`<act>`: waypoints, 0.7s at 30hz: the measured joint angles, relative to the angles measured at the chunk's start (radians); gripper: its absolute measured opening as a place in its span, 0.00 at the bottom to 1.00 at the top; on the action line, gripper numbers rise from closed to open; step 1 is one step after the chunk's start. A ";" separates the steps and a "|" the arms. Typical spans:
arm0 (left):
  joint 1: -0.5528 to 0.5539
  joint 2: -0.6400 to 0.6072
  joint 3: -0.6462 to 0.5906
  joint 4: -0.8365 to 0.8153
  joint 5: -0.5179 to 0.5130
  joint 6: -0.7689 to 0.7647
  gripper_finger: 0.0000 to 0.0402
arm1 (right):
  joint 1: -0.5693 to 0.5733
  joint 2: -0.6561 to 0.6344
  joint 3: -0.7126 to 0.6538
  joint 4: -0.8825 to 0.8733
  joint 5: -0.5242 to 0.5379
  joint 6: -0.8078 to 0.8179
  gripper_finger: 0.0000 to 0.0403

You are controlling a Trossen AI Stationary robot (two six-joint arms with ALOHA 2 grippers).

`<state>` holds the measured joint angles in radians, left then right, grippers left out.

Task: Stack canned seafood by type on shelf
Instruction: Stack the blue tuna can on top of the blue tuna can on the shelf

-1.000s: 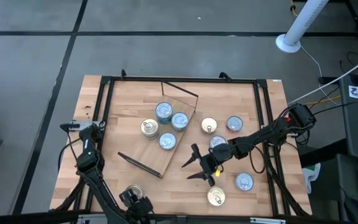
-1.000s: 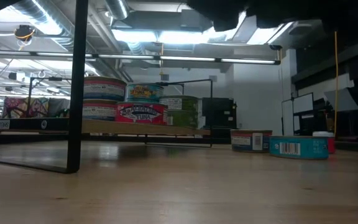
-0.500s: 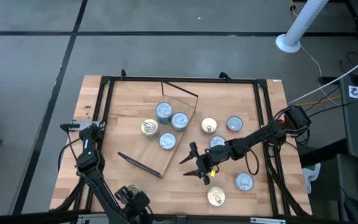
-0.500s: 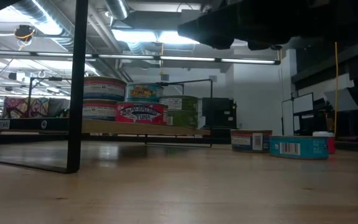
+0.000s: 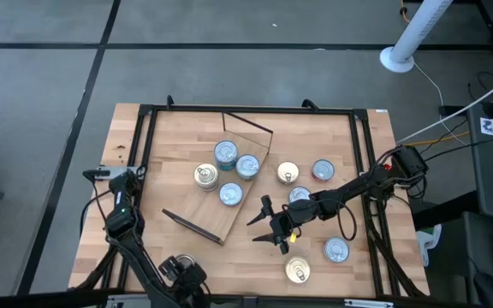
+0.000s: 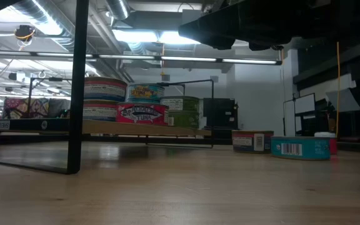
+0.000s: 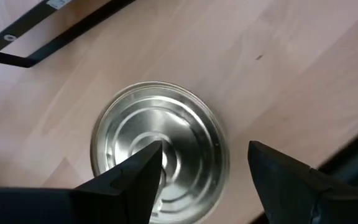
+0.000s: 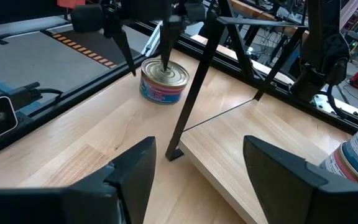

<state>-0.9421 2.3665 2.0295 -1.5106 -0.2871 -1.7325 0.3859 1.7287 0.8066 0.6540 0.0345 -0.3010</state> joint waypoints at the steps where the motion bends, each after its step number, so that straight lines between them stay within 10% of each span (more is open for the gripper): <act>1: 0.000 0.000 -0.012 0.007 0.004 -0.001 0.58 | 0.000 0.000 0.000 0.000 0.000 0.000 0.60; 21: 0.000 -0.005 -0.035 0.048 0.020 0.092 0.22 | 0.000 0.000 0.000 -0.001 0.000 0.000 0.60</act>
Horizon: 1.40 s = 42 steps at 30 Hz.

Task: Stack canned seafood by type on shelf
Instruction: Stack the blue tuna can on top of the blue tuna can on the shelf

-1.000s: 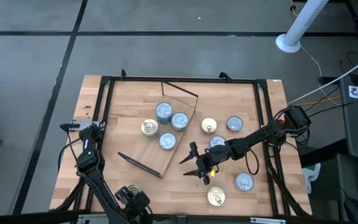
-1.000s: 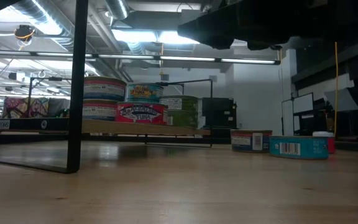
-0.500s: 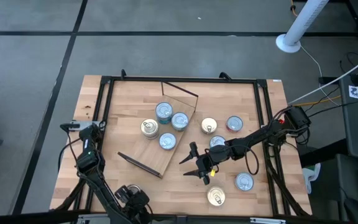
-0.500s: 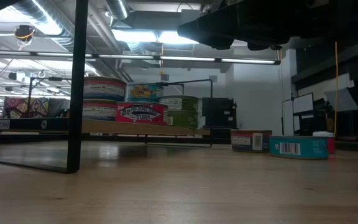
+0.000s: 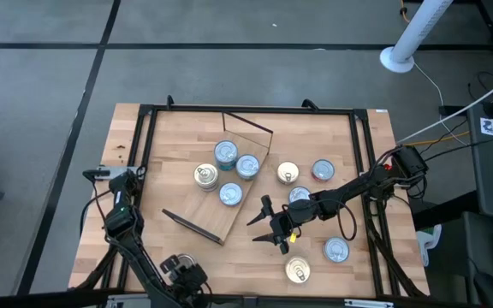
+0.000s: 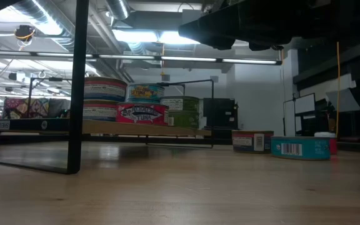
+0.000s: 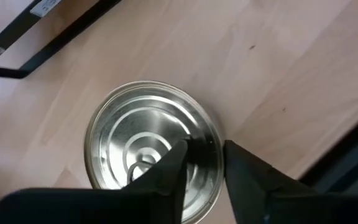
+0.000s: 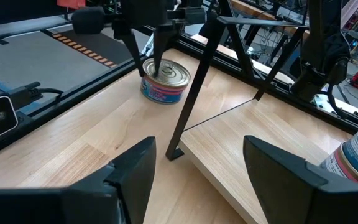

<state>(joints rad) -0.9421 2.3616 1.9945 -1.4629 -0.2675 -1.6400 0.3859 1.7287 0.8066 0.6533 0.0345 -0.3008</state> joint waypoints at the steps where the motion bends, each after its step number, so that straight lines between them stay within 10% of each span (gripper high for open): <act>1: 0.000 0.000 0.000 0.004 0.000 0.015 0.20 | 0.000 0.000 0.000 0.000 0.000 0.000 0.60; 12: 0.000 -0.002 0.002 0.031 -0.002 0.049 0.01 | 0.000 0.000 0.000 0.000 0.000 0.000 0.60; 42: 0.099 0.004 0.033 0.100 -0.089 0.243 0.00 | 0.000 0.000 0.000 -0.008 0.000 0.000 0.60</act>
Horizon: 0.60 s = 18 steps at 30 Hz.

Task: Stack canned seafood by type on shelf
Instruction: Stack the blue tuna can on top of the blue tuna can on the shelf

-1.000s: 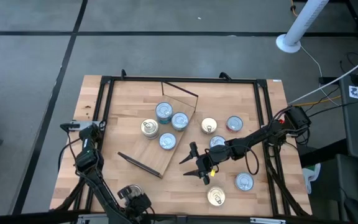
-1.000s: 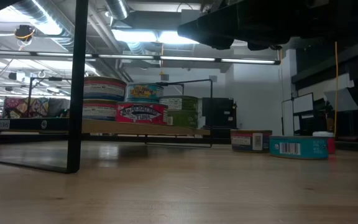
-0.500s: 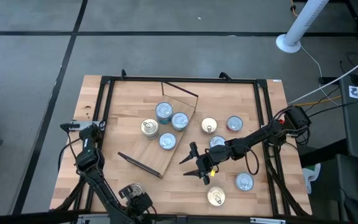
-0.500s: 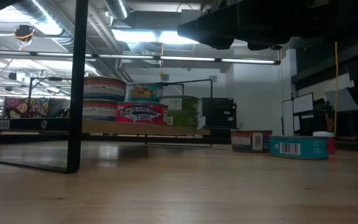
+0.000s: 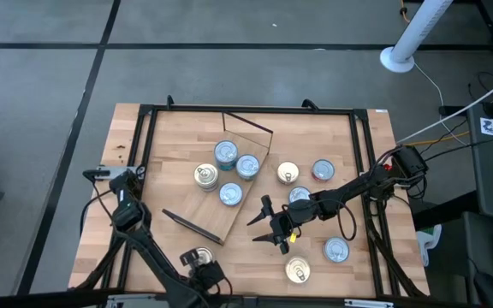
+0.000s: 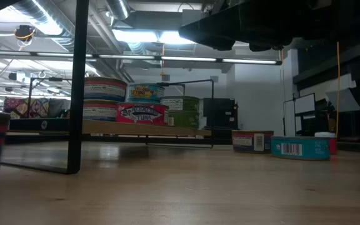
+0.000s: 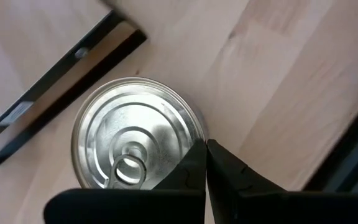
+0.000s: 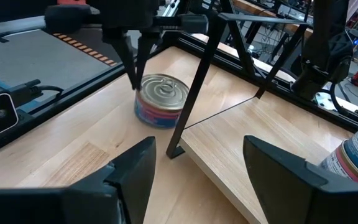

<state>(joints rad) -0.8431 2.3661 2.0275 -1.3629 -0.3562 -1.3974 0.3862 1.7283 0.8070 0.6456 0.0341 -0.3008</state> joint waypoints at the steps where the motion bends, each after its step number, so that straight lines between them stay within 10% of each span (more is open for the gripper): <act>1: 0.004 0.000 0.001 0.010 -0.001 0.007 0.00 | 0.000 0.000 0.000 0.000 0.000 0.000 0.60; 18: 0.059 -0.002 0.025 0.160 -0.030 0.135 0.00 | 0.001 0.004 0.000 -0.142 -0.005 -0.201 0.60</act>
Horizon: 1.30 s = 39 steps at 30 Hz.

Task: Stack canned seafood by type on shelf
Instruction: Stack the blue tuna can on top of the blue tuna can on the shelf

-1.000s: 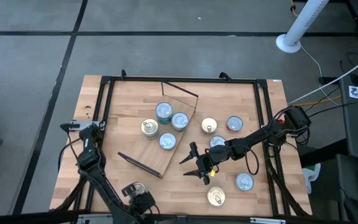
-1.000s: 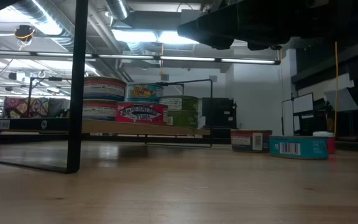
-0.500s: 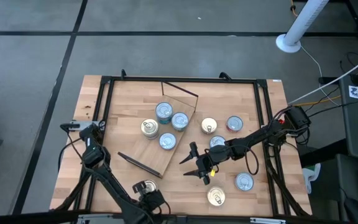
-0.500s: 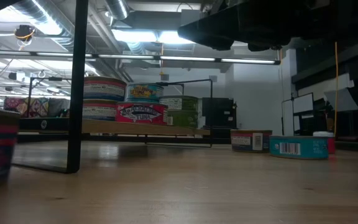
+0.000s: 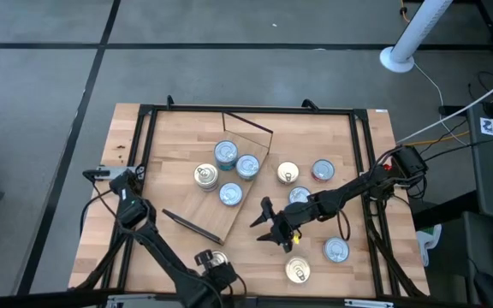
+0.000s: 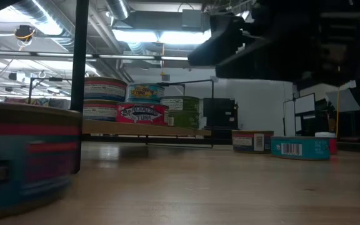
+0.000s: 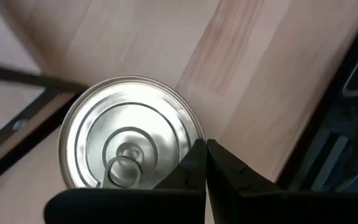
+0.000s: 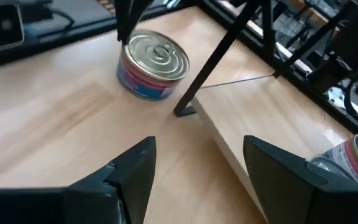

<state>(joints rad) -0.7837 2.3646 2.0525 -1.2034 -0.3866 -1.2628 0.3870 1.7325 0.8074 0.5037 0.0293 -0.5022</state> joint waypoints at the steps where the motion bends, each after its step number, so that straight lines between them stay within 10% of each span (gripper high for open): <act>1: 0.006 0.000 0.000 0.009 0.000 0.010 0.00 | 0.000 0.000 0.000 -0.008 -0.010 -0.015 0.60; 39: 0.236 -0.004 0.001 0.221 0.008 0.193 0.00 | 0.000 0.001 0.000 -0.203 -0.153 -0.397 0.60</act>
<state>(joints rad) -0.5481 2.3608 2.0537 -0.9825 -0.3786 -1.0699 0.3870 1.7336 0.8070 0.3012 -0.1238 -0.8989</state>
